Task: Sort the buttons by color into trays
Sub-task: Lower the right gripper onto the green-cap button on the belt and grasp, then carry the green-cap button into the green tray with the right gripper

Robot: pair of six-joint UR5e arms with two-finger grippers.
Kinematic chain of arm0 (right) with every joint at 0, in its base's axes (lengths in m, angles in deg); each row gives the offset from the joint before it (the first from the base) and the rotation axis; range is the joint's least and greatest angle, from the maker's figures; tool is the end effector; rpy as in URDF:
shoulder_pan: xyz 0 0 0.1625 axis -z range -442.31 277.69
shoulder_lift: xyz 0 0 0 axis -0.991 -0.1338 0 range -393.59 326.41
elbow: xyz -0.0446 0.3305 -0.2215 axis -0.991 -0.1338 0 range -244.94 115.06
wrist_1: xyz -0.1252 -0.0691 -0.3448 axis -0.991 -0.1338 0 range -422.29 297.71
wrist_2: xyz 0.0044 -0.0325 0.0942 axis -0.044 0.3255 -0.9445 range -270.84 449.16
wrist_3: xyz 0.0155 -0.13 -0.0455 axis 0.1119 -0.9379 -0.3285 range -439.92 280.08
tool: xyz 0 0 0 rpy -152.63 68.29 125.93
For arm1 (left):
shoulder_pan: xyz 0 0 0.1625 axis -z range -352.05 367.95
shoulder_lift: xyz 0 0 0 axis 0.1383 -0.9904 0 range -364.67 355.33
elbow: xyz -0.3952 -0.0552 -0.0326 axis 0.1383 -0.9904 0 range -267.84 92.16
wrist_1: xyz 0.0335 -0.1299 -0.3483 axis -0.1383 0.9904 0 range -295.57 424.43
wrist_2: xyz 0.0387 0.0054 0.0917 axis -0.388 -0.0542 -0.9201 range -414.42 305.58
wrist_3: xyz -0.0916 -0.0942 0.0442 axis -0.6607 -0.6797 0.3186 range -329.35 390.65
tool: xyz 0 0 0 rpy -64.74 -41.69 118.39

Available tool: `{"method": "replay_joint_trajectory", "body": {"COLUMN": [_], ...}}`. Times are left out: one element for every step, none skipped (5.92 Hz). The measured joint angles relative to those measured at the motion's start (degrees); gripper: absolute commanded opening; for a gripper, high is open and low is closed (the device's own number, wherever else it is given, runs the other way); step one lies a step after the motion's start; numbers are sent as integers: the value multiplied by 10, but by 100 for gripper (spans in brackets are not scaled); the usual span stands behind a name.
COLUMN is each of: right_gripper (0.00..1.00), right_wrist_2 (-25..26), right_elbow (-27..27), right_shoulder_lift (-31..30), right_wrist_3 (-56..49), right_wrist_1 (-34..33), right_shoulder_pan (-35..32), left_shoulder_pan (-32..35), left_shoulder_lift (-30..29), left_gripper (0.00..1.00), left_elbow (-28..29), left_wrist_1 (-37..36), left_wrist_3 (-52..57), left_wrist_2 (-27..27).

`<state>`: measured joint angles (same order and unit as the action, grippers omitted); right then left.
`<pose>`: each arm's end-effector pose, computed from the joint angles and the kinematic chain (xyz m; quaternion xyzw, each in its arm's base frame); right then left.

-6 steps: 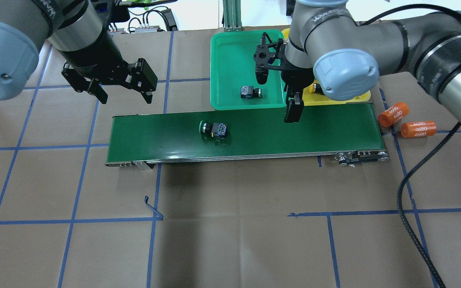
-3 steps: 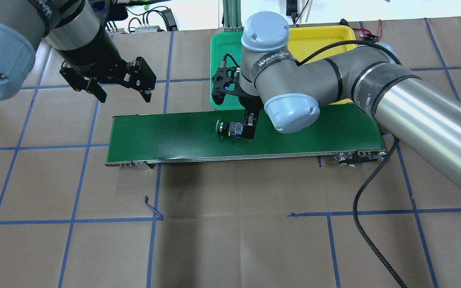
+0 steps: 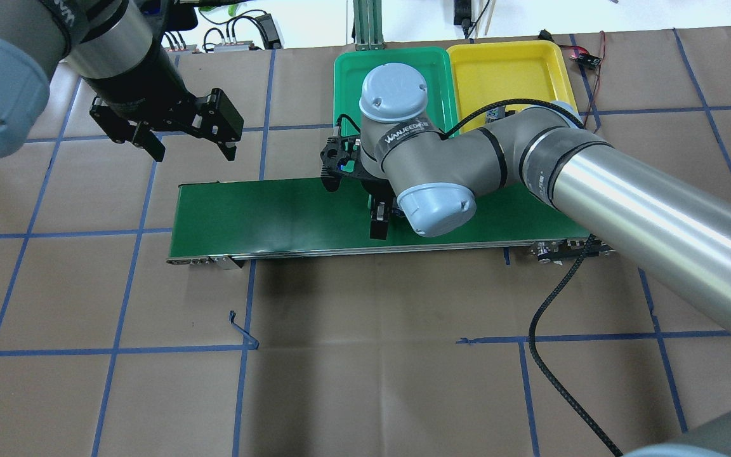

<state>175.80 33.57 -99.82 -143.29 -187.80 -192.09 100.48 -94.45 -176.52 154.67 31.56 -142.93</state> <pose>0.3238 -0.4824 0.2102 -0.6636 0.7469 -0.0370 0.0168 -0.1567 -0.4433 0.4359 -0.0302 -0.9994 0.0111 0.0132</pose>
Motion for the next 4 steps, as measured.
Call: {"method": "replay_joint_trajectory", "body": {"right_gripper": [93, 71, 57, 44], "right_wrist_2": [2, 2, 3, 5], "right_elbow": [21, 38, 47, 53], "right_shoulder_lift": [-5, -17, -31, -41], "right_wrist_3": [-28, -50, -66, -81], "right_wrist_1": [-17, -27, -28, -28], "right_shoulder_pan": [24, 46, 61, 70], "left_shoulder_pan": [-1, -1, -1, -1], "left_shoulder_lift": [0, 0, 0, 0], "left_gripper": [99, 99, 99, 99], "left_elbow": [0, 0, 0, 0], "left_wrist_1": [0, -1, -1, -1], "left_wrist_3": [0, 1, 1, 1], "left_wrist_2": [0, 0, 0, 0]}}
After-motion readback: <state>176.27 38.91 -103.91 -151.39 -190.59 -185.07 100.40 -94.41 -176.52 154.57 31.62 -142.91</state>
